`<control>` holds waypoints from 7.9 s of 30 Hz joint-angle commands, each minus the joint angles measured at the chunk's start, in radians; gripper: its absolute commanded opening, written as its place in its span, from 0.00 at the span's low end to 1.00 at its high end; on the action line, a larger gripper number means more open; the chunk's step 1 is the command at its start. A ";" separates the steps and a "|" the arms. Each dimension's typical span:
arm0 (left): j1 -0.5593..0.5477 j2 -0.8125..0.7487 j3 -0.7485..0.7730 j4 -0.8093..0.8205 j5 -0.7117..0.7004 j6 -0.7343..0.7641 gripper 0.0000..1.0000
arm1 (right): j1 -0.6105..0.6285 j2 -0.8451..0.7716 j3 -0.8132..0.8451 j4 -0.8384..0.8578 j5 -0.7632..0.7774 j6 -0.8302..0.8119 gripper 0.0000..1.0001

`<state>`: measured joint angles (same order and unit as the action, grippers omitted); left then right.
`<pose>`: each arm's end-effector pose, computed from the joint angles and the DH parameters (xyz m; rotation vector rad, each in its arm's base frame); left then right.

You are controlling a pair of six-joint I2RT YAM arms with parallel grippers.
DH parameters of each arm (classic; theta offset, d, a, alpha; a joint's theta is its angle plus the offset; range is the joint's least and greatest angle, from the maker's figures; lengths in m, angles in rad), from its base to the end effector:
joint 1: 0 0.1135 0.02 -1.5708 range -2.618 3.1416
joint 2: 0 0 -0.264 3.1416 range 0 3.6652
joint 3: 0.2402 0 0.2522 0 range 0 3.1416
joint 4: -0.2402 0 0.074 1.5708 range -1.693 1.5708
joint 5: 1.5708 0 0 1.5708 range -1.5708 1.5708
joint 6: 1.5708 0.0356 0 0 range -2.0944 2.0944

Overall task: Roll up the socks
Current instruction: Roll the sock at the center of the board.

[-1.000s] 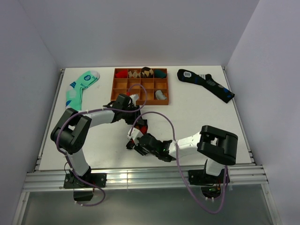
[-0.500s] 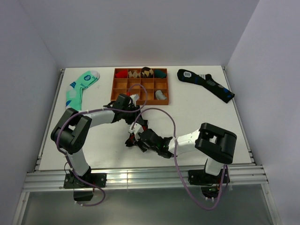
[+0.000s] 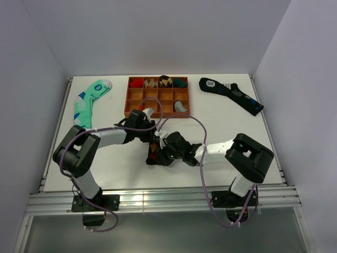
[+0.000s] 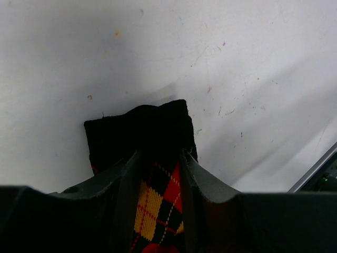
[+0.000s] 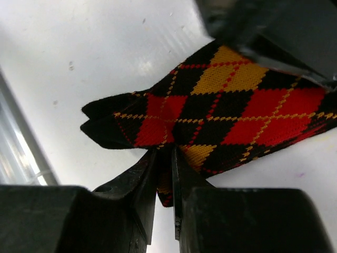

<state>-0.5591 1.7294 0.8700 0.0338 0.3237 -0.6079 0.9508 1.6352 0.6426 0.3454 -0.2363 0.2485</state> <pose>0.2823 -0.1900 0.1486 0.1003 2.5493 -0.8952 0.1720 0.2553 0.1391 -0.9400 2.1618 0.8915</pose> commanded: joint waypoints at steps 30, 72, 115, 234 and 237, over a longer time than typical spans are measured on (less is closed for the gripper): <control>-0.053 -0.530 -0.411 0.208 -0.302 -0.076 0.63 | -0.106 0.169 0.201 -0.575 -0.434 0.130 0.03; -1.001 -0.844 -0.756 0.410 -1.184 -0.154 0.40 | -0.164 0.331 0.367 -0.809 -0.486 0.040 0.03; -0.854 -0.768 -0.692 0.472 -0.772 -0.059 0.57 | -0.164 0.345 0.331 -0.799 -0.471 0.021 0.01; -0.645 -0.416 -0.760 0.755 -0.660 -0.069 0.57 | -0.245 0.253 0.266 -0.731 -0.534 0.060 0.05; -0.645 -0.418 -0.750 0.721 -0.675 -0.078 0.55 | -0.245 0.236 0.244 -0.711 -0.535 0.071 0.08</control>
<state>-1.2110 1.3098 0.1184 0.8528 -0.3130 -0.6746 0.7136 1.8870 0.9348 -0.3691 -0.8875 0.3260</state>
